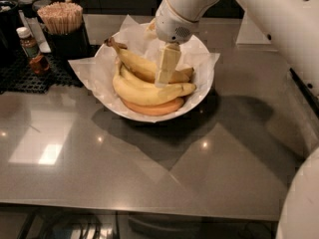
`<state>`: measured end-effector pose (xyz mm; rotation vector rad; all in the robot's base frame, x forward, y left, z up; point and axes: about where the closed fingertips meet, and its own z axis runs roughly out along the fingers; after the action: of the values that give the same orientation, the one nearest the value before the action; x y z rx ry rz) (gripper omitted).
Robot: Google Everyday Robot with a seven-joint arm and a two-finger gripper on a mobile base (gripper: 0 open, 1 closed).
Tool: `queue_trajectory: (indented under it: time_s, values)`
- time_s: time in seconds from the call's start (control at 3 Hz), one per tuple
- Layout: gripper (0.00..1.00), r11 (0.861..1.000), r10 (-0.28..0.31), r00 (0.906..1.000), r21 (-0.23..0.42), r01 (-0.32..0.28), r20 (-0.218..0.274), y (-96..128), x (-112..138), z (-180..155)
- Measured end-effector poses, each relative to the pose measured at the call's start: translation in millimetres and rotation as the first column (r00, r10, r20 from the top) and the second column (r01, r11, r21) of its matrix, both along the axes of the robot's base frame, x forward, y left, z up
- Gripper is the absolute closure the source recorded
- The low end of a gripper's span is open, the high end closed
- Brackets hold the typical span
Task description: Pick banana from white bowl
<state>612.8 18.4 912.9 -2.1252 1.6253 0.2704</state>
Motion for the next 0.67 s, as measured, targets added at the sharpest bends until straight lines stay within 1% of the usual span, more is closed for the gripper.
queue_trajectory:
  time_s: [0.33,0.67]
  values:
    - [0.13,1.000,-0.021,0.9997,0.003,0.021,0.009,-3.8,2.1,-2.8]
    - [0.12,0.998,-0.057,0.9983,-0.001,0.057,0.015,-3.9,2.5,-5.5]
